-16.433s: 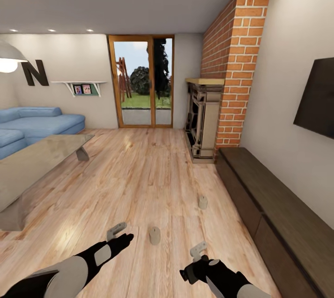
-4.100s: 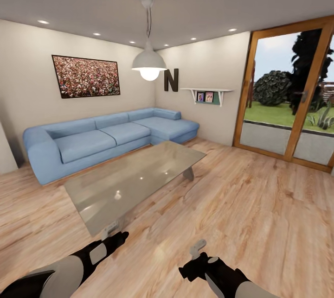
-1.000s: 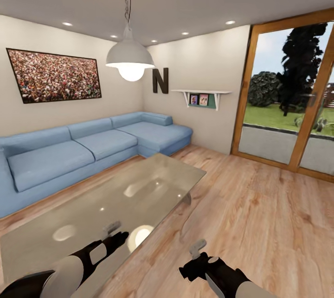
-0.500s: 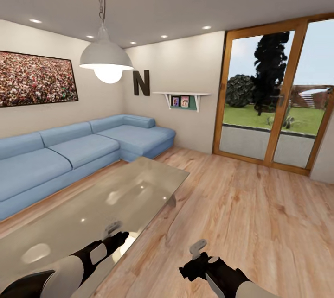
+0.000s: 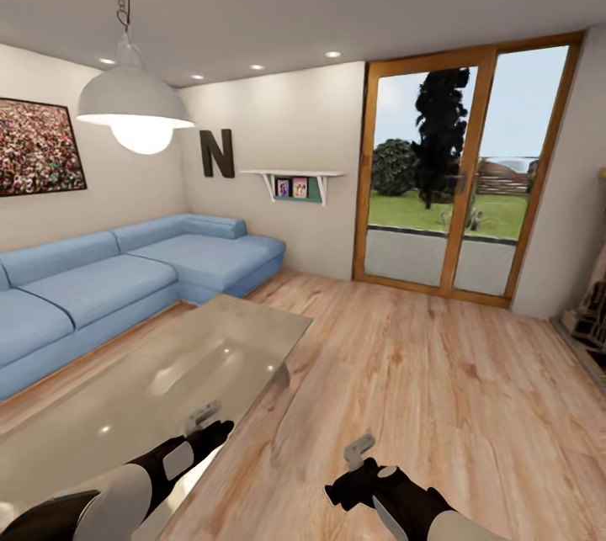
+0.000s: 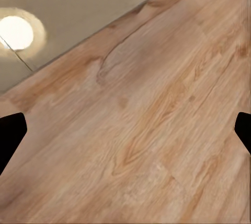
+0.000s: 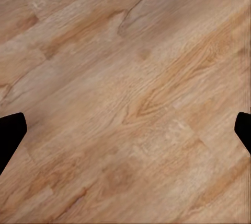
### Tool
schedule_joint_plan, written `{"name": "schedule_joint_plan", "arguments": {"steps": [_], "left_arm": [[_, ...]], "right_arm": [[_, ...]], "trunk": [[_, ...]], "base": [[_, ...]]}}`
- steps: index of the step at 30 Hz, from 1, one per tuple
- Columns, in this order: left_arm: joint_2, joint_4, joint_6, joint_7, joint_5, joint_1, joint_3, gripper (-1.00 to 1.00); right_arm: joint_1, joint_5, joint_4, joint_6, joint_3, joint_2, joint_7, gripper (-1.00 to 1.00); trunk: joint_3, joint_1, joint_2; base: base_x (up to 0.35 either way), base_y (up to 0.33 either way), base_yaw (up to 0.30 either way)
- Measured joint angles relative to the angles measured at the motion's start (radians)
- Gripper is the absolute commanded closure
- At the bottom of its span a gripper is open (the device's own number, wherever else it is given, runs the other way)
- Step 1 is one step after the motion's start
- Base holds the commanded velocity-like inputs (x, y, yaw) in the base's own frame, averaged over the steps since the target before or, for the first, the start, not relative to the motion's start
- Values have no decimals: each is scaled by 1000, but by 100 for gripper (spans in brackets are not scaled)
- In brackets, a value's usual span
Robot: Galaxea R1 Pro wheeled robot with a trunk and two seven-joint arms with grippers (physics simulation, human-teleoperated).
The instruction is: Place each of the two pumpkins and all three candles from the living room inside a cabinet in the living room (use any cabinet), then make sure every cabinet is closed, and position the cauldron so it is next to a table in the living room.
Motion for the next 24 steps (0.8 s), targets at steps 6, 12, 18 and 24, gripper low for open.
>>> {"name": "schedule_joint_plan", "arguments": {"steps": [6,12,18,24], "left_arm": [[-1,0,0,0,0,0,0,-100],[-1,1,0,0,0,0,0,-100],[-1,1,0,0,0,0,0,-100],[-1,1,0,0,0,0,0,-100]], "right_arm": [[0,0,0,0,0,0,0,-100],[0,0,0,0,-1,0,0,-100],[0,0,0,0,-1,0,0,-100],[0,0,0,0,-1,0,0,-100]], "trunk": [[3,0,0],[6,1,0],[9,1,0],[12,1,0]], "base": [[265,0,-283],[57,0,-285],[5,0,-286],[0,0,-286]]}}
